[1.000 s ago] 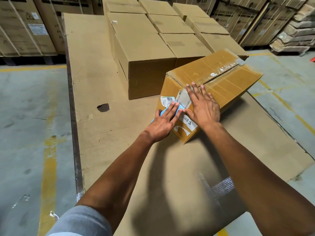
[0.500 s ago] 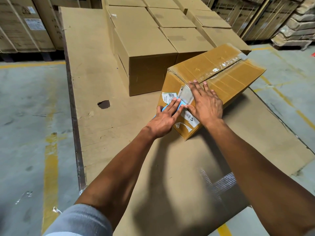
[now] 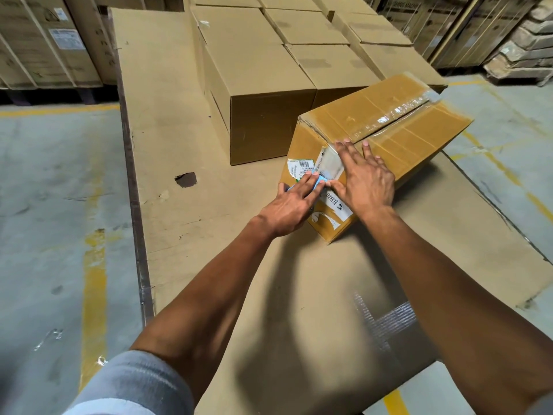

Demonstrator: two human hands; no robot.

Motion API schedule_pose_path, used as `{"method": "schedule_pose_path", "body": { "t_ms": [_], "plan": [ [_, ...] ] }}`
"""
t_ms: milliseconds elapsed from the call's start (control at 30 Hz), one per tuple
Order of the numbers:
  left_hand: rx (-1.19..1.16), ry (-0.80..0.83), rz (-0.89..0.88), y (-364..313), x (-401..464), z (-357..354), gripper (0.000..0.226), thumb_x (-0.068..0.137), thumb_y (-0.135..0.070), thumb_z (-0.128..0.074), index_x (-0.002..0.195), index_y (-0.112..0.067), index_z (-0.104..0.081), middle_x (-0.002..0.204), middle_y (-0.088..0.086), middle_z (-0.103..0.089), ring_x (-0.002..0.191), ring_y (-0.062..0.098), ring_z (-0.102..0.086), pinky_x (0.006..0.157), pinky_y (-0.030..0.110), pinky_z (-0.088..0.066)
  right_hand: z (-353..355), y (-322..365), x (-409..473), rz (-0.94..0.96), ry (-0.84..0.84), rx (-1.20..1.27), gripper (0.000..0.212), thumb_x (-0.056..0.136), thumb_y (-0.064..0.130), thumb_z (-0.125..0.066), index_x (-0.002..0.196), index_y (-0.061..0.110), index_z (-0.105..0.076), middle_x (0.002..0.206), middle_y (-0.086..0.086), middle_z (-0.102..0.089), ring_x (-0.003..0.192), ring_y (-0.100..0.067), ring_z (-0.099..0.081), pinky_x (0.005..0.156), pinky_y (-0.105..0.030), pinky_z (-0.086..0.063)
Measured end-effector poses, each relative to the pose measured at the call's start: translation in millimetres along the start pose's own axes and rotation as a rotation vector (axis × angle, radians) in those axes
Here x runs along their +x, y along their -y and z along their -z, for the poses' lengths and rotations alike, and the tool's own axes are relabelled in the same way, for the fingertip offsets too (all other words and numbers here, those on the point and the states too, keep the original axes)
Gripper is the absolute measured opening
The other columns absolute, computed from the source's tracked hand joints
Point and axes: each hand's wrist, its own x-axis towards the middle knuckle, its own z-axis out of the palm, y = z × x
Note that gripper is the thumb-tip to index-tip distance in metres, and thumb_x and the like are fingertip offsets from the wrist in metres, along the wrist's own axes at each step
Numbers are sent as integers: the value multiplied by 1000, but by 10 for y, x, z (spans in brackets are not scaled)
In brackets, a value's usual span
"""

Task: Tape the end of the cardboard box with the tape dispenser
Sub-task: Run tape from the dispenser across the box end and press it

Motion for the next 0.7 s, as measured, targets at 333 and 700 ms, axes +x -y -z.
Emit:
{"method": "schedule_pose_path", "body": {
  "t_ms": [333,700],
  "plan": [
    [17,122,31,-122,-101,-61,87,108,-32,-56,173,-8,-3,181,22,-3,169,36,-3,114,54,-32,-62,-24,27,-5,15,-19,103,90,70,-61,167,35,-3,175,7,-11,161,-29,-16,124,-49,-31],
    [-52,-47,70,-272,-293,67,97,100,-7,-66,173,-7,-3,182,16,3,169,32,1,107,53,-34,-161,-101,53,45,-47,47,86,98,75,-34,167,33,-6,174,4,-17,159,-27,-25,124,-47,-32]
  ]
}}
